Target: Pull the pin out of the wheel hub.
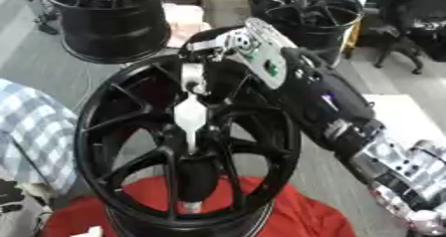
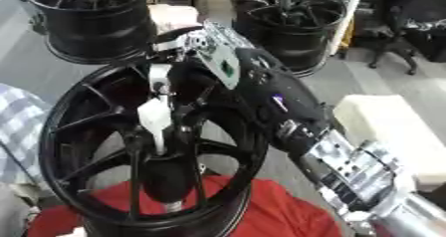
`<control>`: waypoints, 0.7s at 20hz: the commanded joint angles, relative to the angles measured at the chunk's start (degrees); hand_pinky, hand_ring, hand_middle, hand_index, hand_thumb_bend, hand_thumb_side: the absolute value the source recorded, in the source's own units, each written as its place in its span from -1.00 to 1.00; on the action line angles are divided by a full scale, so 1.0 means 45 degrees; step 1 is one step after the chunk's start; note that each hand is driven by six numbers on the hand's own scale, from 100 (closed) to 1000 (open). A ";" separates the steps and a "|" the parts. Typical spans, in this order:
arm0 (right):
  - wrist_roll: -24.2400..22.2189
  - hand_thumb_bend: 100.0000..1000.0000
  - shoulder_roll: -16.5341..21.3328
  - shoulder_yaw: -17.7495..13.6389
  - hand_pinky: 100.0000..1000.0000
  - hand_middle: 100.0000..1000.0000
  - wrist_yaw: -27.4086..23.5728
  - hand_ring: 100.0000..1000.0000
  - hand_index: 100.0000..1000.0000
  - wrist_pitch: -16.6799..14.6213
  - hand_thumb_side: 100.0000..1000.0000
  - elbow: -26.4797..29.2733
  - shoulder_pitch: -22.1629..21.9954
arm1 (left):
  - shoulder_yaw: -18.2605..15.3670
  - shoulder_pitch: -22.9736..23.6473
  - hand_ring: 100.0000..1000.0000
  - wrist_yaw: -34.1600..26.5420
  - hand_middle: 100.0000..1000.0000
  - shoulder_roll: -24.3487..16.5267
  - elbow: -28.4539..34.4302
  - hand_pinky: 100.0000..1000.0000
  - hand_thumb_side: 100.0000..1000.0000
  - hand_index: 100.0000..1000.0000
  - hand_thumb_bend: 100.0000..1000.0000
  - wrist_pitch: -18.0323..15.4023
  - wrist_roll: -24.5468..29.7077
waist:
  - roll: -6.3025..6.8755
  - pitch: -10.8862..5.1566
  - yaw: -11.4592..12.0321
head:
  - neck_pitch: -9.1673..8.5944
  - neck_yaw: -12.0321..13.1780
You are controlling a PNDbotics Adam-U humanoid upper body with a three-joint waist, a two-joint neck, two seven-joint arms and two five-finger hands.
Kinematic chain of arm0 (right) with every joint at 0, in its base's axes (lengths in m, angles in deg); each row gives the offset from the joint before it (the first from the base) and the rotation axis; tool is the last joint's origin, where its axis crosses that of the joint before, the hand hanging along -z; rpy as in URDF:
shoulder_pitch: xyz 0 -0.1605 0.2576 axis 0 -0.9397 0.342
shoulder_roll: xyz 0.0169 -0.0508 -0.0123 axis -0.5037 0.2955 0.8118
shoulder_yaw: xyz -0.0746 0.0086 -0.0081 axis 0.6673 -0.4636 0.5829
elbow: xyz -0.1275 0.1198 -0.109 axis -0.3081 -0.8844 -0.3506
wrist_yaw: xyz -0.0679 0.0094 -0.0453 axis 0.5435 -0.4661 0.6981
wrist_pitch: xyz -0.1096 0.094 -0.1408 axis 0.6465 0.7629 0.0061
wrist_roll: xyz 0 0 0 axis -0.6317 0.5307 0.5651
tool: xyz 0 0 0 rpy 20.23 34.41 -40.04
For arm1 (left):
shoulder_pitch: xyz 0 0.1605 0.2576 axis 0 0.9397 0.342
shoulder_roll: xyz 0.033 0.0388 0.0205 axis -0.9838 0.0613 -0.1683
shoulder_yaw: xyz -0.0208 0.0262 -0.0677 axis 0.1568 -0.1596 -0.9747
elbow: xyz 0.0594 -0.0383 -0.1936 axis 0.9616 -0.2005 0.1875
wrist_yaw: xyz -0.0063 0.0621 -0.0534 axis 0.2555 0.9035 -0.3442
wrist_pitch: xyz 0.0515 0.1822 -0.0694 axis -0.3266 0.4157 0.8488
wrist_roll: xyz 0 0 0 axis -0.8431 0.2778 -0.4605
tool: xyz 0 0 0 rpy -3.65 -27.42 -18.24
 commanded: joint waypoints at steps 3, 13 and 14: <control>-0.0018 -1.00 0.1041 -0.0158 0.04 0.03 -0.0892 -0.05 0.47 0.0355 -0.86 0.1277 0.0849 | -0.0011 -0.0091 0.35 0.0056 0.18 -0.0222 0.0253 0.37 0.38 0.45 -0.31 -0.0027 0.0044 | 0.0097 -0.0191 -0.0071 | 0.0090 0.0032; 0.1599 -1.00 0.6130 -0.2016 0.03 -0.01 -0.2435 -0.08 0.46 0.1704 -0.91 0.4784 -0.1073 | -0.0161 0.0006 0.35 0.0009 0.18 -0.0337 0.0208 0.37 0.37 0.44 -0.32 0.0032 -0.0160 | -0.0036 -0.0210 -0.0467 | 0.0075 0.0533; 0.2030 -0.69 0.6666 -0.2334 0.02 0.00 -0.2624 -0.09 0.46 0.1885 -1.00 0.5187 -0.1668 | -0.0168 0.0003 0.35 -0.0008 0.18 -0.0346 0.0197 0.37 0.37 0.44 -0.32 0.0030 -0.0179 | -0.0038 -0.0195 -0.0468 | 0.0050 0.0546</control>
